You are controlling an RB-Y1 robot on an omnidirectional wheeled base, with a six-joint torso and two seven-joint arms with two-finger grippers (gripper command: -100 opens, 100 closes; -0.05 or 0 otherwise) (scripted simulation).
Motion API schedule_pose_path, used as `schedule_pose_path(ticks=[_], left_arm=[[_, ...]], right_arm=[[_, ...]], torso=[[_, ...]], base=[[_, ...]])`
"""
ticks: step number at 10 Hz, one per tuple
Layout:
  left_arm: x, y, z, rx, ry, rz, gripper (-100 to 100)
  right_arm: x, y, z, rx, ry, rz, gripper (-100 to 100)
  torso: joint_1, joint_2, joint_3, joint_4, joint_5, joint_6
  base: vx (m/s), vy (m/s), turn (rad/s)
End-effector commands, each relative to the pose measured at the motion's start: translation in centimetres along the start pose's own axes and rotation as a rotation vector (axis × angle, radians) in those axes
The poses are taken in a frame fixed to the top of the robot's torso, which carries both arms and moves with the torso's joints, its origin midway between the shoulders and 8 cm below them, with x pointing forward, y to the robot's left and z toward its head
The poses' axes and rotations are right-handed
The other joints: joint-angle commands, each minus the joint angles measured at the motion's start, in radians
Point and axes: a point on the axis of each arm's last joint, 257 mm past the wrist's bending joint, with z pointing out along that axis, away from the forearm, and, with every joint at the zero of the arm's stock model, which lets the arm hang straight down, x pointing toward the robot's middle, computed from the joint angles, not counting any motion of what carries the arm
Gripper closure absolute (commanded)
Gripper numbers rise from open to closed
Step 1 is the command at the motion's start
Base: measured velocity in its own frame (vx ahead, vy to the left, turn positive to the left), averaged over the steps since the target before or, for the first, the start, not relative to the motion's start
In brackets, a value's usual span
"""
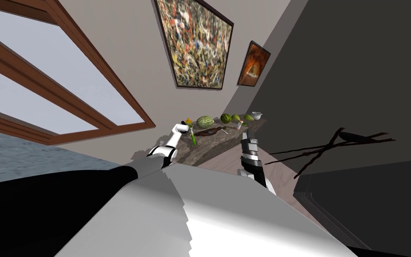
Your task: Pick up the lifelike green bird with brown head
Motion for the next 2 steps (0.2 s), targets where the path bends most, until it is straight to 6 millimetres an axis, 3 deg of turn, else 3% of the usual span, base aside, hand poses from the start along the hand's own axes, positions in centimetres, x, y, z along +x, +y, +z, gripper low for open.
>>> schedule_pose_path(ticks=[1, 2], left_arm=[[0.0, 0.0, 0.0, 0.0, 0.0, 0.0, 100], [0.02, -0.03, -0.05, -0.001, 0.0, 0.0, 0]], right_arm=[[0.0, 0.0, 0.0, 0.0, 0.0, 0.0, 0], [0.0, 0.0, 0.0, 0.0, 0.0, 0.0, 0]], torso=[[0.0, 0.0, 0.0, 0.0, 0.0, 0.0], [0.0, -0.001, 0.0, 0.0, 0.0, 0.0]], base=[[-0.017, 0.0, -0.003], [0.0, 0.0, 0.0]])
